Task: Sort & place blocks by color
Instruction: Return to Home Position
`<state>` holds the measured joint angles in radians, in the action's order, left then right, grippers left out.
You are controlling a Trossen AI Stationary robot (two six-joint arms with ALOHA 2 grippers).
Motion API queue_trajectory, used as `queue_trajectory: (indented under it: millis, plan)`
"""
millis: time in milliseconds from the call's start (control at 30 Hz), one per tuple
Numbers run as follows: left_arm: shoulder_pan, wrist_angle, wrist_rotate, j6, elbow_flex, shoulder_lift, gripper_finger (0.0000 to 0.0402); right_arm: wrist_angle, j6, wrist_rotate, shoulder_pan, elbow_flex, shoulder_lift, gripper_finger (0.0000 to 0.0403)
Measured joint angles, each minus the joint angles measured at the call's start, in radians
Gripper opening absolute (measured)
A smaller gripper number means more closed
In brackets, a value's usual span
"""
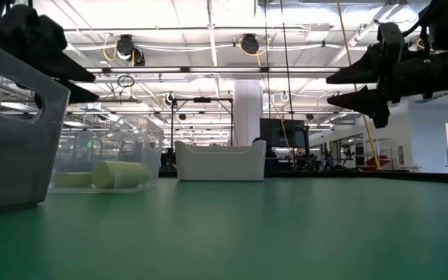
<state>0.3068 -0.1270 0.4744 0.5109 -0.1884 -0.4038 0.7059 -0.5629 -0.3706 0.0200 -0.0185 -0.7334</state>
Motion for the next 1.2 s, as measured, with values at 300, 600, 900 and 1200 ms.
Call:
queue_trajectory:
  millis: [300, 600, 900, 1200]
  plan:
    - [-0.012, 0.356, 0.001, -0.088, 0.178, 0.000, 0.0244, -0.001, 0.001, 0.000, 0.000, 0.002, 0.000, 0.0217]
    - [-0.012, 0.346, 0.000, -0.146, 0.178, -0.002, 0.0244, 0.000, 0.002, 0.005, 0.000, 0.003, 0.000, 0.0217]
    - [-0.012, 0.346, 0.000, -0.137, 0.178, -0.002, 0.0244, 0.000, 0.002, 0.005, 0.000, 0.003, 0.000, 0.0217]
    - [-0.012, 0.347, 0.000, -0.140, 0.178, -0.002, 0.0244, 0.000, 0.002, 0.006, 0.000, 0.003, 0.000, 0.0217]
